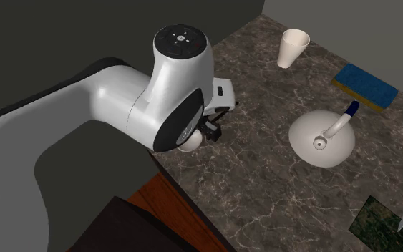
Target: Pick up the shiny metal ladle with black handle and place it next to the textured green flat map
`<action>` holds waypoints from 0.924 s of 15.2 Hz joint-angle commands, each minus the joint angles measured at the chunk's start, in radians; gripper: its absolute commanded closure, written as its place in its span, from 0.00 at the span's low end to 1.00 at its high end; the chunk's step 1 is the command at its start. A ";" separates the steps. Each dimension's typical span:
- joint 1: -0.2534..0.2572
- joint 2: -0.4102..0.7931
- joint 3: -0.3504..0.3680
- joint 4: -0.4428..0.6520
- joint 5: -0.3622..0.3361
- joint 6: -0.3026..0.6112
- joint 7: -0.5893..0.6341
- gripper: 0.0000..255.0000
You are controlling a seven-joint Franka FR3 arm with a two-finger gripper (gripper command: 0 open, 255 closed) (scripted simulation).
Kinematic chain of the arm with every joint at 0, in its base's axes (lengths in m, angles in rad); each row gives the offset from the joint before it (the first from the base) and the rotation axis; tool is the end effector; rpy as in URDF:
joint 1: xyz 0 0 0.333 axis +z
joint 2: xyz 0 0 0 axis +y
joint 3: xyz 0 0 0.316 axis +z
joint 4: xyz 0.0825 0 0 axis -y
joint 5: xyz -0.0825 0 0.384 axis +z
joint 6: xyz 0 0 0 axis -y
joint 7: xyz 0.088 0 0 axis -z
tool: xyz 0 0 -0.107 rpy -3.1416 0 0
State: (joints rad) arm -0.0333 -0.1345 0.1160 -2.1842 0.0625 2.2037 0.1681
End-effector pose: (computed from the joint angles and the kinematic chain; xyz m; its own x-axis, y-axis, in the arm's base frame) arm 0.5196 0.0467 0.4608 0.9822 -0.1215 0.1432 -0.1132 -0.9915 -0.0648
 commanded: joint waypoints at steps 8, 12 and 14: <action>0.000 0.349 -0.001 0.222 -0.022 0.109 0.119 0.00; 0.003 0.406 -0.003 0.240 -0.026 0.146 0.130 0.00; 0.005 0.424 -0.004 0.237 -0.028 0.167 0.131 0.00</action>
State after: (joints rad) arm -0.0306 0.2830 0.1117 -1.9424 0.0358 2.3586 0.2957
